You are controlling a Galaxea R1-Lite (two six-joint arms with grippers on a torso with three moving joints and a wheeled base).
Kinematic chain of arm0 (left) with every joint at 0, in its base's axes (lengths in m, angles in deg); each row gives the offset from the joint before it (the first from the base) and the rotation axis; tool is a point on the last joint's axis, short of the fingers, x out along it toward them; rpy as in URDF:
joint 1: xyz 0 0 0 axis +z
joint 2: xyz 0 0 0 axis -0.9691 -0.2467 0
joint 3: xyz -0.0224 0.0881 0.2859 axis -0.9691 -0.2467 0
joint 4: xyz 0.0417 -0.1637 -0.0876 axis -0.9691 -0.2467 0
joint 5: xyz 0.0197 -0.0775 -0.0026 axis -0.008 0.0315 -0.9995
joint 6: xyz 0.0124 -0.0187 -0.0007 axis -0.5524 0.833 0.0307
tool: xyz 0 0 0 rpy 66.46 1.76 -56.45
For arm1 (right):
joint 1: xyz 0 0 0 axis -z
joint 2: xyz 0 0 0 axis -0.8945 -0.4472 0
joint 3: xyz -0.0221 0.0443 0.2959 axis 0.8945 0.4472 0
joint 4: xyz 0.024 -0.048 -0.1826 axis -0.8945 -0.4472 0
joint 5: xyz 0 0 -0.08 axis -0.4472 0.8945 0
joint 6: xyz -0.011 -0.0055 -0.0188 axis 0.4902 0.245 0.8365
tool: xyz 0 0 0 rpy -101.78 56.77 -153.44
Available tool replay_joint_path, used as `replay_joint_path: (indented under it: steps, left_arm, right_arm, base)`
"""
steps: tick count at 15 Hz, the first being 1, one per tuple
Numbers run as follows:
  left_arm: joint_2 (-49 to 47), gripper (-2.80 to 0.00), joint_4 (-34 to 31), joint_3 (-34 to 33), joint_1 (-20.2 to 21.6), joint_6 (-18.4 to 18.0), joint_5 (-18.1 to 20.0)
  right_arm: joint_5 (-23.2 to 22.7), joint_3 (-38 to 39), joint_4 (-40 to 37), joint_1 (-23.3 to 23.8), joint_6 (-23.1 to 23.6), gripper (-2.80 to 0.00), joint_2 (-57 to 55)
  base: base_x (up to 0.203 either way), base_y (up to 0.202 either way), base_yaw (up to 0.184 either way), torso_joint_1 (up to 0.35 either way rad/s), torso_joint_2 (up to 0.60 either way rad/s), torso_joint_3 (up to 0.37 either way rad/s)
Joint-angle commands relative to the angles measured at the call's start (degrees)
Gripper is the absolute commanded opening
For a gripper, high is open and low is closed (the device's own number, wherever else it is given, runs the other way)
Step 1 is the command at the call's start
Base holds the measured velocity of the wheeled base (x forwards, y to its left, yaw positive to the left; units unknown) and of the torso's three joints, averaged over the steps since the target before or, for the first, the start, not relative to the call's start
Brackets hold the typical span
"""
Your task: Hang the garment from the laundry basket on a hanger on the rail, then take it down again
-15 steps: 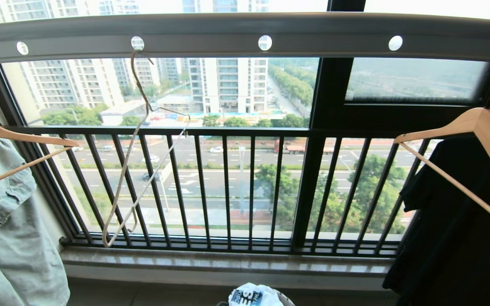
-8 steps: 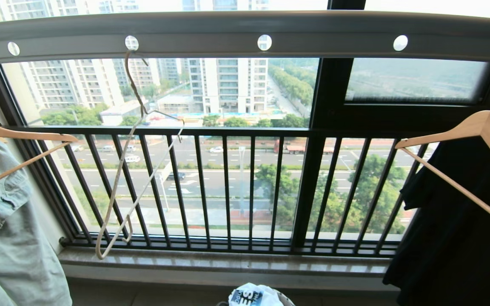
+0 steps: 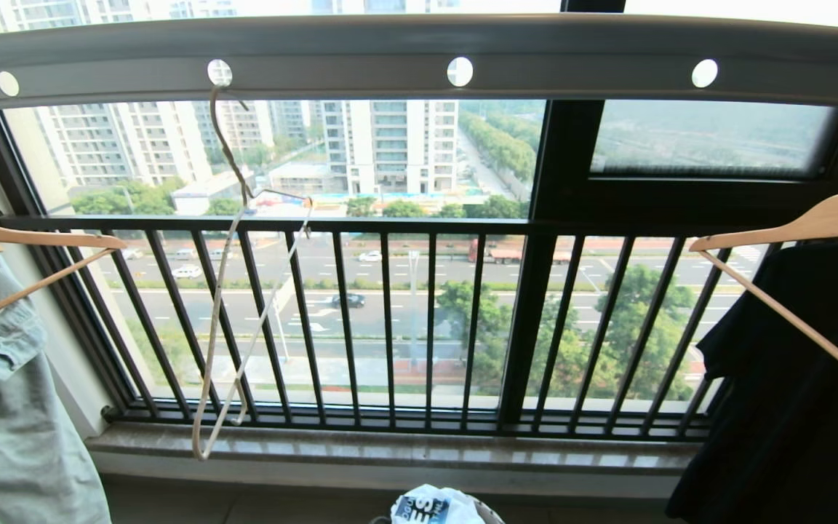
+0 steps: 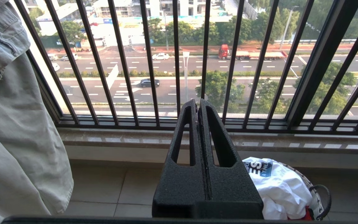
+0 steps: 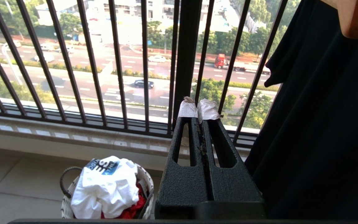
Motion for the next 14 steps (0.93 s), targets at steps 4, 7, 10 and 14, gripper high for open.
replay_joint_path:
  steps: [4,7,10,14]
  left_arm:
    - [0.0,-2.80,0.0,0.0,0.0,0.0,0.0]
    - [0.0,-2.80,0.0,0.0,0.0,0.1,0.0]
    - [0.0,-2.80,0.0,0.0,0.0,0.0,0.0]
    - [0.0,-2.80,0.0,0.0,0.0,0.0,0.0]
  right_arm:
    - [-0.1,0.0,0.0,0.0,-0.1,-2.80,-0.1]
    - [0.2,0.0,0.0,0.0,-1.1,-2.80,-0.1]
    - [0.4,0.0,0.0,0.0,-1.3,-2.80,-0.1]
    - [0.4,0.0,0.0,0.0,-1.3,-2.80,-0.1]
  base:
    - [0.000,0.000,0.000,0.000,0.00,0.000]
    - [0.000,0.000,0.000,0.000,0.00,0.000]
    - [0.000,0.000,0.000,0.000,0.00,0.000]
    - [0.000,0.000,0.000,0.000,0.00,0.000]
